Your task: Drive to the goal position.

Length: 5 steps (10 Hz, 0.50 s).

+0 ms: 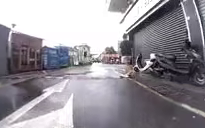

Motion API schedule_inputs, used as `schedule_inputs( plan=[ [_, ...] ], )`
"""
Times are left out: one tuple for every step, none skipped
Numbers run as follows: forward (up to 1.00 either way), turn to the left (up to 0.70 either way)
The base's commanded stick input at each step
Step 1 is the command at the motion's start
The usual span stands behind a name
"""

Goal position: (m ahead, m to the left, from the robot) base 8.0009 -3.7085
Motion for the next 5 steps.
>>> schedule_inputs(
  plan=[
    [0.7,0.0],
    [0.7,0.0],
    [0.7,0.0],
    [0.7,0.0],
    [0.7,0.0]
  ],
)
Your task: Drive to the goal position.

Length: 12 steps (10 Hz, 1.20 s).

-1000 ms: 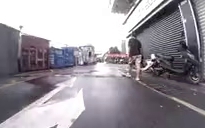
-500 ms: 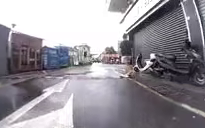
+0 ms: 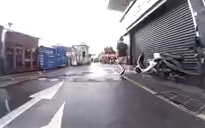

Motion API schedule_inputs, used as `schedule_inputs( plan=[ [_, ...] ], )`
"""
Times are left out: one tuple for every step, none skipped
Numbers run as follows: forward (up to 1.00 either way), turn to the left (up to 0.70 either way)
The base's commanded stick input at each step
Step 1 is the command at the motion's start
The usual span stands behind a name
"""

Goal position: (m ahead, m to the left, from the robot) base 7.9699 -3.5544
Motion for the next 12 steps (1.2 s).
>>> schedule_inputs(
  plan=[
    [0.7,0.0],
    [0.7,0.0],
    [0.7,0.0],
    [0.7,0.0],
    [0.7,0.0],
    [0.7,0.0],
    [0.7,0.0],
    [0.7,0.0],
    [0.7,0.0],
    [0.7,0.0],
    [0.7,0.0],
    [0.7,0.0]
  ],
)
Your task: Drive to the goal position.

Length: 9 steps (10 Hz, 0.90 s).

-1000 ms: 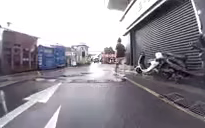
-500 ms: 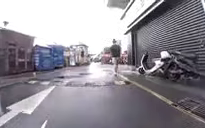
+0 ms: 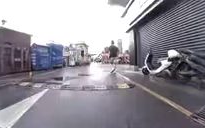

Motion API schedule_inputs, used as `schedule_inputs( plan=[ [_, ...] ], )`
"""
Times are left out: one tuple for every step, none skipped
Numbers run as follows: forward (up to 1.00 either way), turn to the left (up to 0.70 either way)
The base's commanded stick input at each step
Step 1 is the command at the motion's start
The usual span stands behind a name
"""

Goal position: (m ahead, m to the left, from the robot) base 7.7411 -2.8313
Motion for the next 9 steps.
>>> schedule_inputs(
  plan=[
    [0.7,0.0],
    [0.7,0.0],
    [0.7,0.0],
    [0.7,0.0],
    [0.7,0.0],
    [0.7,0.0],
    [0.7,0.0],
    [0.7,0.0],
    [0.53,0.0]
  ],
)
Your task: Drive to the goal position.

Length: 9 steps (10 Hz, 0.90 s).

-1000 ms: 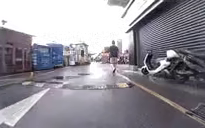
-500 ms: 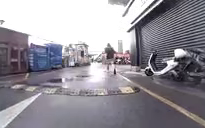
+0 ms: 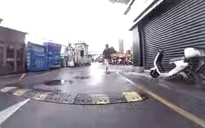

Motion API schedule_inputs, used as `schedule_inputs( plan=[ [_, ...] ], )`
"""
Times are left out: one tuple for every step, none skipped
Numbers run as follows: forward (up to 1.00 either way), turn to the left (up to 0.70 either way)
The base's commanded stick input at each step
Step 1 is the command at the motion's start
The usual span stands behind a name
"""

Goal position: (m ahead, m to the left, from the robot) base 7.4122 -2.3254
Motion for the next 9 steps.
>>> schedule_inputs(
  plan=[
    [0.45,0.0],
    [0.45,0.0],
    [0.45,0.0],
    [0.45,0.0],
    [0.45,0.0],
    [0.45,0.0],
    [0.45,0.0],
    [0.45,0.0],
    [0.45,0.0]
  ],
)
